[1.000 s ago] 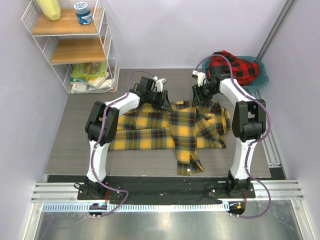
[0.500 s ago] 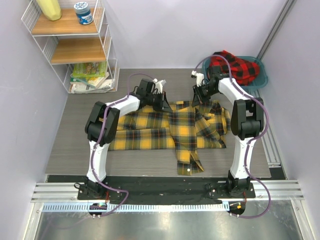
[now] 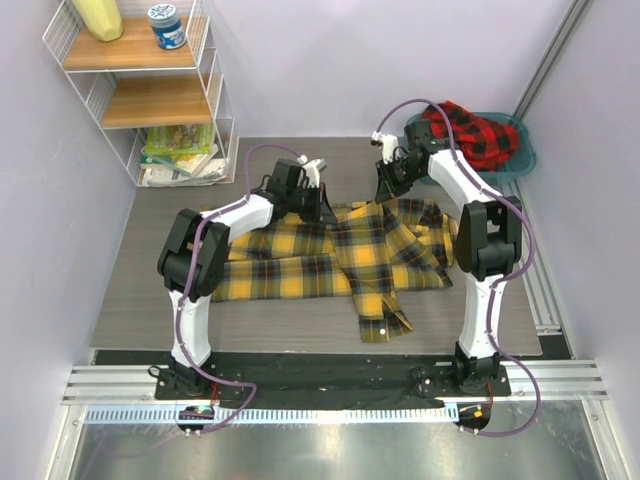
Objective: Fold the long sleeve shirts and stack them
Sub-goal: Fold the shirt
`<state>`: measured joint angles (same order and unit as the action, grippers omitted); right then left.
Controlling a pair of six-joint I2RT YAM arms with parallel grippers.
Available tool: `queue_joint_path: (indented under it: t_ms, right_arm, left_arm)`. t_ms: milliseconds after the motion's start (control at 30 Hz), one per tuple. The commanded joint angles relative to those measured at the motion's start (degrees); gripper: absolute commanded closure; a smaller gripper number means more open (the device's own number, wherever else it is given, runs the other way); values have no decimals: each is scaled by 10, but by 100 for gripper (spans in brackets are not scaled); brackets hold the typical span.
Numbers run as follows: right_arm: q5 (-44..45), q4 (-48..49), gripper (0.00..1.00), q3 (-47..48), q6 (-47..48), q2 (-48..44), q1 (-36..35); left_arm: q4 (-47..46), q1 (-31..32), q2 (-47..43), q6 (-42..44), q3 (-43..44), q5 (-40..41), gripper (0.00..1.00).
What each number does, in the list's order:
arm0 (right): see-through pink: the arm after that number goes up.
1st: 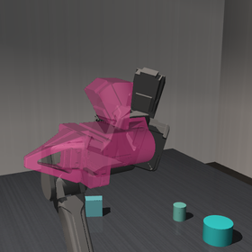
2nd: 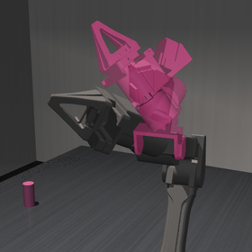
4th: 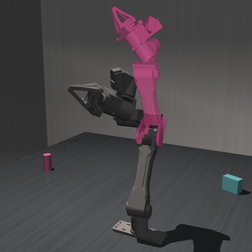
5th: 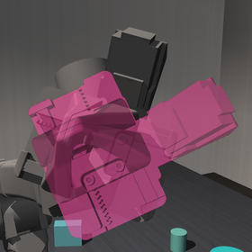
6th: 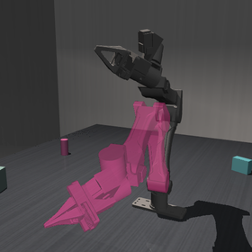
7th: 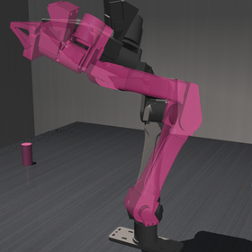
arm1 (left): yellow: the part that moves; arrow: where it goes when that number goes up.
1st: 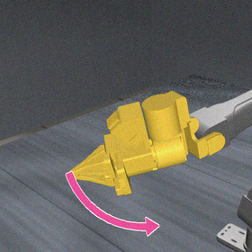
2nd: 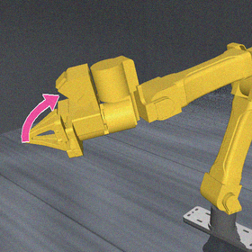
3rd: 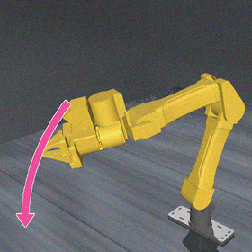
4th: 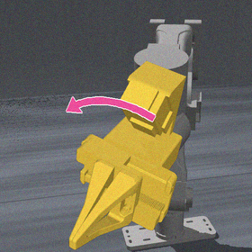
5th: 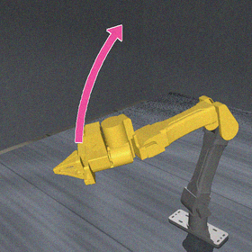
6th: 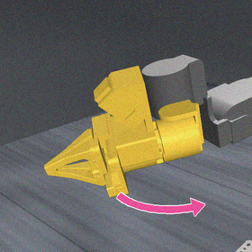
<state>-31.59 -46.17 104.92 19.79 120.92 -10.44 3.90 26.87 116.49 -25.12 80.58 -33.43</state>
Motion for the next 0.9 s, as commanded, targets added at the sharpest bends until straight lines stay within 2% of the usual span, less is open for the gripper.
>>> queue_joint_path:
  t_ms: [0, 233, 333, 367, 400, 467, 500, 567, 600, 667, 700, 733, 800, 867]
  right_arm:
    - [32, 16, 99, 0, 6, 12, -8]
    - [70, 74, 99, -18, -26, -8, -11]
    - [72, 66, 97, 1, -30, -6, -14]
    - [78, 53, 74, 9, -27, -3, -19]
    - [80, 19, 62, 18, -22, 1, -20]
    - [91, -14, 51, 34, -21, -5, -12]
    - [82, -42, 42, 34, -20, -15, -4]
    - [71, -61, 40, 13, -9, -66, 31]
    - [66, -84, 38, 5, -5, -89, 46]
    - [51, -109, 38, -42, 20, -150, 73]
    - [44, -135, 41, -64, 32, -170, 92]
    - [46, -144, 43, -116, 43, -188, 95]
    - [44, -153, 48, -176, 61, -238, 96]
    - [30, -151, 59, -255, 67, -256, 96]
  left_arm:
    - [9, -2, -6, 31, 3, 48, 100]
    - [24, -3, -6, 45, -10, 76, 100]
    - [32, -3, -8, 47, -12, 81, 100]
    - [50, -4, -10, 58, -10, 83, 95]
    - [62, -4, -13, 69, -4, 79, 77]
    - [83, -13, -38, 89, -1, 61, 65]
    - [108, -18, -52, 109, -4, 54, 59]
    - [137, -45, -106, 138, -16, 31, 53]
    - [194, -53, -125, 192, -22, 28, 48]
    - [300, -70, -148, 291, -13, 25, 47]
    - [344, -74, -170, 387, -16, 28, 47]
    - [422, -81, -181, 427, -27, 33, 47]
    - [460, -86, -227, 481, -81, 64, 46]
    - [480, -93, -253, 530, -122, 102, 46]
